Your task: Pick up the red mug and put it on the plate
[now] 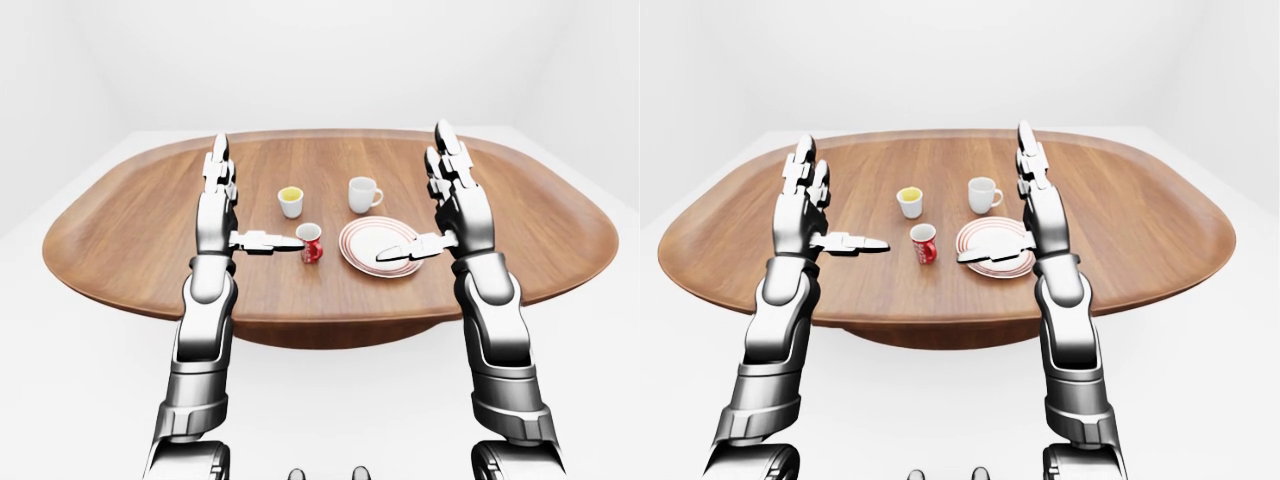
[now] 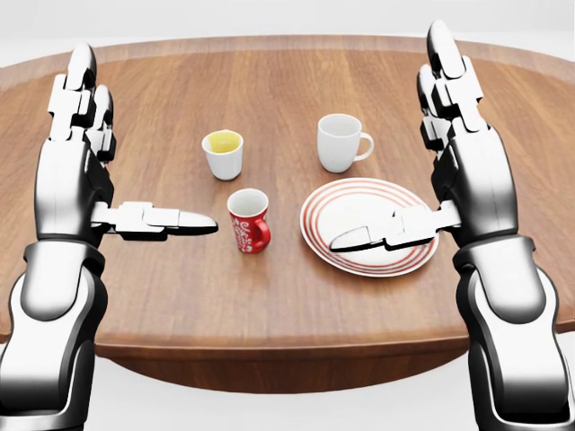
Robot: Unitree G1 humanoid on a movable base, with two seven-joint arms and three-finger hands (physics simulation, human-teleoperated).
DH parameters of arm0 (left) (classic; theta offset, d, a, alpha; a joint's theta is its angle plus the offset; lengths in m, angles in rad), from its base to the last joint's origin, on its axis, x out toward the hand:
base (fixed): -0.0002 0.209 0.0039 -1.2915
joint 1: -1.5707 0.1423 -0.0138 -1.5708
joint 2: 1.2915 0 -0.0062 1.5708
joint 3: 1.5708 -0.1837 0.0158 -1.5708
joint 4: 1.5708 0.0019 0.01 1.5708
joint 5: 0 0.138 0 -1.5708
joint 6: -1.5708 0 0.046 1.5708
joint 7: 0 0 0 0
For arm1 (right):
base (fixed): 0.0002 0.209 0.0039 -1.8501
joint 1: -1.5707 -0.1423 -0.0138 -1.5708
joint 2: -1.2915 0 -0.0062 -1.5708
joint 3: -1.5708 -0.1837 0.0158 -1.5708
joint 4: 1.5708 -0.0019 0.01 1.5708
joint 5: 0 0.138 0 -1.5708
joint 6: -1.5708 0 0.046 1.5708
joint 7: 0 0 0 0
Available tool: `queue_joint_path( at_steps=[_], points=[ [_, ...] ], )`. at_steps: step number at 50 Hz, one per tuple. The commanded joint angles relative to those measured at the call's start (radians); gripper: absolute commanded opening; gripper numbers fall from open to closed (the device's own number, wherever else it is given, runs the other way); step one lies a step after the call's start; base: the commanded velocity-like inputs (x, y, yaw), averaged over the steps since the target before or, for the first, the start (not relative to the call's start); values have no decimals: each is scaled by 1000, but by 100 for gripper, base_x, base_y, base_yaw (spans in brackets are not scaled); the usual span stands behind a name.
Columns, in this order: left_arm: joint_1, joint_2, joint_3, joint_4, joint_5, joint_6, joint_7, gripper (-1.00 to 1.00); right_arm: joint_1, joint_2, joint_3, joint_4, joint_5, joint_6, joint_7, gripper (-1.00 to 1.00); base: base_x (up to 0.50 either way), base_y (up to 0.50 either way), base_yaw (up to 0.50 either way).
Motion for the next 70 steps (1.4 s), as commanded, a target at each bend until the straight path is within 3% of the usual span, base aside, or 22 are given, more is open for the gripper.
queue_joint_path(
  at_steps=[1, 70],
  points=[
    [5, -4, -3, -27, 6, 0, -4, 100, -3, 2, 4, -10, -14, 0, 9, 100, 25, 0, 0],
    [16, 4, 7, -93, 6, 0, -10, 100, -31, 10, 21, -34, -51, 0, 43, 100, 25, 0, 0]
  ],
)
